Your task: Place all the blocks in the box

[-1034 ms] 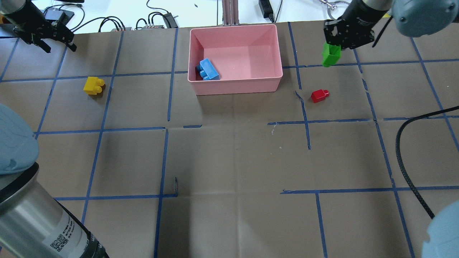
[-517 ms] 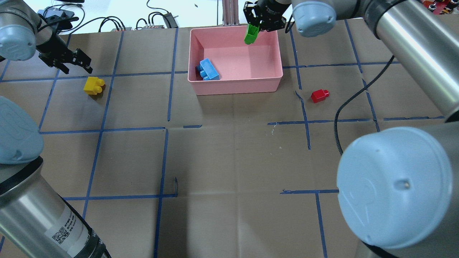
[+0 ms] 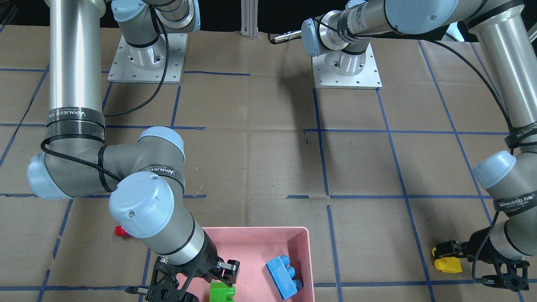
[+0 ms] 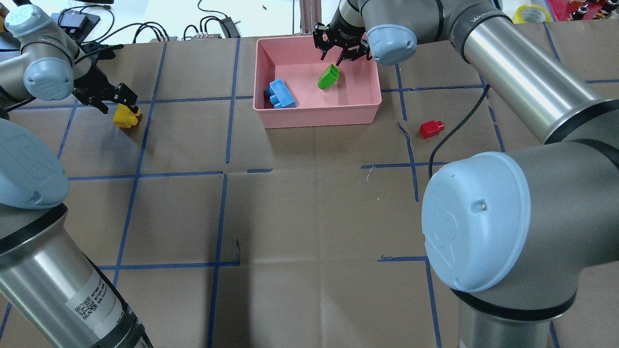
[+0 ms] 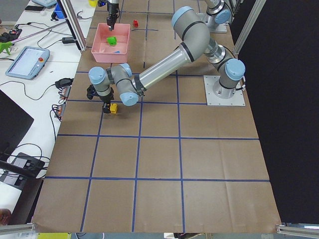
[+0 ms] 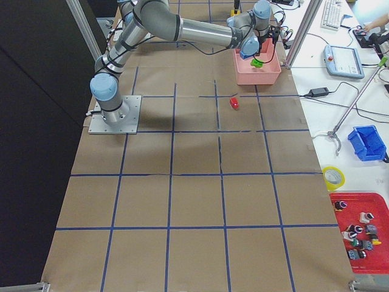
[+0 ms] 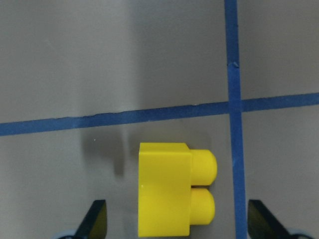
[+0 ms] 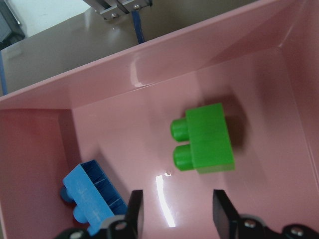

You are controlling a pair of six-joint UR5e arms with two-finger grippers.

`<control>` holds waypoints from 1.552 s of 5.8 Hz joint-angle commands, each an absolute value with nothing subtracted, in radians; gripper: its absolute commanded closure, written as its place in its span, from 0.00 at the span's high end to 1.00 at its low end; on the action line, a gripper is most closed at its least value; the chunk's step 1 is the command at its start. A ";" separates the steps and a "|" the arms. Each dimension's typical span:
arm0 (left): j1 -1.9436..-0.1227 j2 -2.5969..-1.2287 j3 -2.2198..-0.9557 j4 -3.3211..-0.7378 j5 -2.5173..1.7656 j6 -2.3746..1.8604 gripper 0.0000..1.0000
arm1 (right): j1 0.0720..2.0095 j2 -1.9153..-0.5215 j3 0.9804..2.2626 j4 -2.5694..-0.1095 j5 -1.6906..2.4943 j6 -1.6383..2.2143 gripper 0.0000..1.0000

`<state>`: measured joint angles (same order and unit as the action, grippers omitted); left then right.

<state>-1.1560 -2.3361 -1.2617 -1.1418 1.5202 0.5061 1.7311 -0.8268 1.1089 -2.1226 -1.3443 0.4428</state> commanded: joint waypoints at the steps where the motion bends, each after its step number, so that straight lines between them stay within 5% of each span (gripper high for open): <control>1: -1.158 -2.349 -1.269 -1.141 1.523 0.508 0.99 | 1.732 -0.837 1.111 -2.094 -1.355 0.439 1.00; 5: -1.157 -2.364 -1.261 -1.140 1.528 0.508 0.93 | 1.633 -0.949 1.114 -1.873 -1.508 -0.024 1.00; 7: -1.157 -2.359 -1.256 -1.141 1.528 0.506 0.53 | 1.550 -0.985 1.147 -1.862 -1.525 -0.159 1.00; 9: -1.158 -2.358 -1.256 -1.144 1.548 0.500 0.29 | 1.511 -1.047 1.292 -1.902 -1.549 -0.207 0.99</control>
